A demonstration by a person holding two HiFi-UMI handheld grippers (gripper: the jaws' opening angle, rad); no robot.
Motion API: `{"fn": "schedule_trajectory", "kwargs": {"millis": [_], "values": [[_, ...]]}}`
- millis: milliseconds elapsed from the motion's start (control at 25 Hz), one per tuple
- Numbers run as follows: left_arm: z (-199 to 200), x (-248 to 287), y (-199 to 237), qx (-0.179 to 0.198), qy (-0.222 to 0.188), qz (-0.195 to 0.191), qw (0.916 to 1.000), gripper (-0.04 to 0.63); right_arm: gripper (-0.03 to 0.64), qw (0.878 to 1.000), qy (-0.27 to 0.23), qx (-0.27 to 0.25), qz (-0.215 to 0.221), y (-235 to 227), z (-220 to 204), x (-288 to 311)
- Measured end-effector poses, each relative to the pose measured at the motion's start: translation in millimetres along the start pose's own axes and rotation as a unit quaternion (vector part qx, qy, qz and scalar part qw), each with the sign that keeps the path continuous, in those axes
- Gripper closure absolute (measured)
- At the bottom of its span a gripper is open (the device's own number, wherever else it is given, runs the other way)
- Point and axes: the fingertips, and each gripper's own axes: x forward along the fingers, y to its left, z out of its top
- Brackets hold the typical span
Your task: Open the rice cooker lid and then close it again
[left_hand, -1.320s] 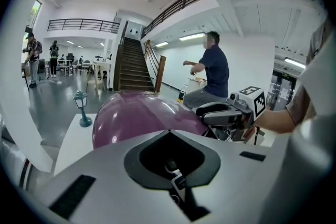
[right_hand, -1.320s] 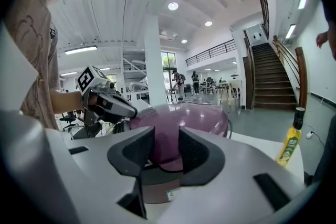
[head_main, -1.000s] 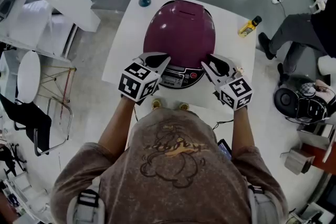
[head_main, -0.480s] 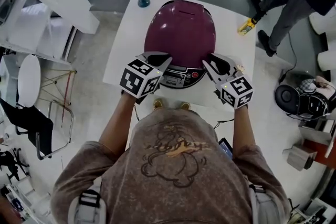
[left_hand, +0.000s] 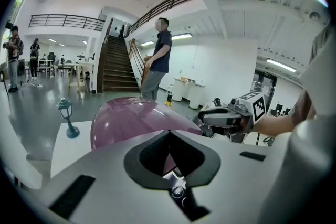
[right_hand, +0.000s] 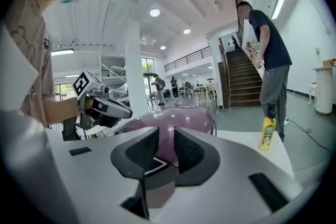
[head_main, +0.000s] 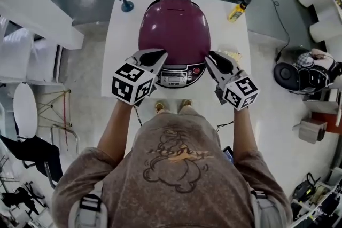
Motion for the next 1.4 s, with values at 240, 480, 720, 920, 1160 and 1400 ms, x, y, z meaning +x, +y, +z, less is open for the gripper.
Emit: {"fn": "schedule_trajectory", "kwargs": {"millis": [240,480,720,920,1160,1400], "values": [[8,-6,-11,0.005,-0.033,-0.026,0.9991,0.574,0.531,0.999,-0.019,-0.003,-0.040,17,6,-20],[-1,-18,-22,-0.003,-0.061,-0.011,0.9981,0.574,0.538,0.998,-0.032,0.004,-0.058,28,2,-41],[-11,-22,-45,-0.037,-0.104,-0.010,0.9938,0.574,0.582,0.996,-0.045,0.015,-0.075,28,-13,-76],[-26,-38,-69,-0.036,-0.132,0.016,0.9904,0.574,0.615,0.996,-0.055,0.015,-0.076,41,-25,-104],[-40,-64,-86,-0.013,-0.161,0.053,0.9855,0.574,0.615,0.995,-0.064,0.025,-0.071,64,-39,-123],[-57,-88,-107,-0.009,-0.183,0.078,0.9799,0.574,0.615,0.993,-0.077,0.038,-0.084,74,-58,-144]]}}
